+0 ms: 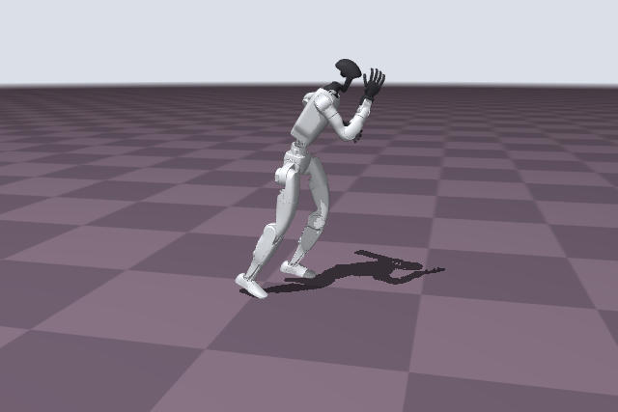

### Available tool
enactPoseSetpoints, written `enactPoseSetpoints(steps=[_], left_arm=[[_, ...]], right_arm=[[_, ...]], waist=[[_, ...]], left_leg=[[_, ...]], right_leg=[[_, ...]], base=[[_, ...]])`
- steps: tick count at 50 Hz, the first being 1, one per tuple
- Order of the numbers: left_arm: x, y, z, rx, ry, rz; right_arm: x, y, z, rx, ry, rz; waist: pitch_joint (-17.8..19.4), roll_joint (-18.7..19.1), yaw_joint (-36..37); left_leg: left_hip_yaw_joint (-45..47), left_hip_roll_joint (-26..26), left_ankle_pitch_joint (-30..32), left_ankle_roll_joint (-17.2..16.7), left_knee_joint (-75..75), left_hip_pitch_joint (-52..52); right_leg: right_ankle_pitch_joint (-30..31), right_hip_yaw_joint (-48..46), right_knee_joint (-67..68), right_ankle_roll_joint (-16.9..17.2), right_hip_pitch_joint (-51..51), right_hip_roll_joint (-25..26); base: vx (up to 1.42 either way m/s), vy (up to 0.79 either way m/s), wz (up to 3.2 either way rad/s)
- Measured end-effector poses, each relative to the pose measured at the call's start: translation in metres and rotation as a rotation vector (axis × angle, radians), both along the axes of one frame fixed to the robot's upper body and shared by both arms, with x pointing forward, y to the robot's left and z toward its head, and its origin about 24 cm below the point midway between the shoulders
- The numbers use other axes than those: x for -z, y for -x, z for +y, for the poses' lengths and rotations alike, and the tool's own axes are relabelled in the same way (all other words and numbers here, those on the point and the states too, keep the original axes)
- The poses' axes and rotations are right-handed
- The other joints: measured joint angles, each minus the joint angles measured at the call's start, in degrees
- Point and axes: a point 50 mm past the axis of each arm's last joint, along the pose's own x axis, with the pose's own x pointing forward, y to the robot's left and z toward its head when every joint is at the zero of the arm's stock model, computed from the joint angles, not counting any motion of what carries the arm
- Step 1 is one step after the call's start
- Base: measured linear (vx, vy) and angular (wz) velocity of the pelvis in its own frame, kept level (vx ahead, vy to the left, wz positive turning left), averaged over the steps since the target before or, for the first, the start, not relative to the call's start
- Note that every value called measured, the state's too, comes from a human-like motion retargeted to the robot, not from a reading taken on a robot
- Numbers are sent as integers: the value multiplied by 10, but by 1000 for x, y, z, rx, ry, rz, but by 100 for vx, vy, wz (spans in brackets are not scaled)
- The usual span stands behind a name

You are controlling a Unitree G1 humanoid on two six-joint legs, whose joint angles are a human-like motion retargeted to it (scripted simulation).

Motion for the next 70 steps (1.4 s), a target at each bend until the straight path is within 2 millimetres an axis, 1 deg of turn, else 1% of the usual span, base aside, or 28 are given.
enactPoseSetpoints(steps=[3,6,8,10,12,14,16,18,20,23,26,29,33,35,37,39,41,43,45,49,53,55,58,60,61,64,67,70], left_arm=[[7,6,16,-8,81,99],[20,-6,18,-63,95,74],[27,-28,6,-85,44,4],[25,-60,-17,-81,-8,-113],[-2,-96,-49,-56,-1,-296],[-56,-121,-88,7,48,-549],[-124,-121,-129,89,111,-845],[-183,-98,-159,141,162,-1134],[-226,-69,-173,158,191,-1379],[-266,-39,-179,209,161,-1586],[-286,-26,-185,268,134,-1643],[-290,-20,-191,314,241,-1641],[-273,-24,-188,292,429,-1585],[-246,-43,-176,141,360,-1511],[-196,-74,-154,-32,189,-1317],[-128,-95,-126,-82,39,-1002],[-62,-90,-100,-43,22,-665],[-10,-68,-79,-27,89,-373],[22,-42,-58,-31,105,-149],[36,-8,-11,-2,-78,116],[46,11,20,13,-141,318],[60,7,21,7,-129,364],[65,-40,-2,5,-290,194],[48,-87,-29,-60,-335,-24],[33,-108,-49,-102,-232,-125],[-40,-149,-115,-97,105,-416],[-136,-145,-160,-31,150,-804],[-214,-117,-181,0,108,-1154]], right_arm=[[1,5,6,-52,86,-20],[19,4,12,-159,207,31],[39,-7,13,-225,303,121],[73,-33,12,-221,368,294],[130,-68,1,-115,383,588],[196,-83,-27,-35,382,888],[245,-69,-69,-25,373,1113],[273,-42,-108,8,395,1265],[286,-17,-142,93,464,1390],[293,6,-185,240,601,1557],[292,19,-215,360,713,1679],[286,25,-225,426,718,1702],[290,4,-198,409,555,1562],[296,-25,-158,308,480,1446],[275,-59,-105,176,440,1248],[222,-80,-54,37,398,989],[154,-80,-16,-105,319,719],[91,-58,8,-221,220,477],[44,-26,23,-294,160,265],[-4,25,37,-321,234,-34],[-14,53,53,-390,347,-144],[-11,56,61,-497,384,-107],[11,30,50,-407,348,-27],[46,0,29,-282,290,119],[75,-19,15,-268,271,275],[170,-50,-35,-221,289,762],[238,-38,-97,-59,423,1084],[264,-15,-157,143,566,1304]], waist=[[-4,-23,29],[9,-32,27],[28,-41,14],[52,-54,1],[61,-63,-6],[59,-64,-23],[49,-47,-68],[41,-14,-144],[39,20,-231],[30,41,-337],[18,41,-406],[18,50,-431],[31,73,-405],[44,84,-383],[55,78,-358],[54,66,-320],[54,50,-263],[46,34,-187],[36,19,-106],[17,4,27],[-2,10,82],[0,17,77],[30,15,62],[55,0,63],[58,-7,59],[59,-5,10],[55,26,-99],[54,58,-212]], left_leg=[[17,-3,-31,-32,-209,6],[28,2,-7,-54,-310,21],[14,-1,-3,-27,-254,28],[-6,-3,-72,17,-127,31],[-6,2,-135,26,-36,38],[-5,0,-160,9,-19,60],[-28,-12,-155,-13,-53,91],[-71,-14,-127,-38,-102,126],[-117,-4,-85,-69,-144,158],[-160,5,-16,-110,-188,199],[-189,-4,33,-126,-221,253],[-199,1,51,-127,-213,305],[-151,35,62,-118,-9,280],[-111,75,101,-106,125,240],[-76,102,111,-77,230,201],[-54,102,68,-45,295,156],[-43,84,7,-9,308,115],[-23,67,-33,14,281,75],[-6,50,-47,20,210,41],[6,18,-27,-8,-60,23],[58,24,-18,-39,-300,37],[70,21,17,-41,-319,43],[43,8,-27,14,-203,65],[35,2,-90,37,-111,78],[34,0,-108,31,-82,79],[8,-7,-137,-6,-55,106],[-55,-9,-124,-43,-100,158],[-114,7,-79,-79,-147,199]], right_leg=[[43,22,-41,23,70,0],[61,40,-42,27,147,9],[74,59,14,18,176,13],[88,78,142,19,163,19],[62,65,307,7,94,18],[-6,23,428,-32,12,-4],[-71,-31,475,-65,-57,-18],[-105,-87,445,-72,-99,-8],[-109,-132,352,-60,-125,17],[-77,-152,133,-32,-153,39],[-64,-148,-72,-4,-172,33],[-76,-172,-146,17,-183,23],[-81,-203,-30,-37,-183,19],[-152,-192,80,-68,-195,31],[-200,-175,160,-73,-193,37],[-215,-148,192,-68,-179,41],[-201,-114,165,-66,-139,50],[-174,-77,141,-60,-108,49],[-139,-41,105,-46,-75,42],[-60,10,12,-7,9,24],[1,28,-51,21,108,23],[23,32,-59,20,160,18],[44,45,71,12,176,5],[50,58,244,13,125,0],[36,56,324,5,84,-1],[-44,19,476,-35,-17,-4],[-99,-48,478,-54,-82,7],[-97,-98,357,-44,-136,26]], base=[[117,24,-34],[119,28,-3],[118,30,41],[115,27,44],[108,23,28],[102,22,52],[99,20,135],[100,11,207],[103,-3,212],[105,-17,144],[112,-28,78],[116,-36,30],[112,-36,-33],[108,-28,-92],[106,-22,-123],[103,-15,-147],[99,-8,-171],[101,-1,-176],[105,8,-154],[110,20,-101],[115,34,-28],[115,39,20],[111,40,44],[104,32,47],[99,27,64],[96,24,122],[93,13,196],[94,-5,174]])
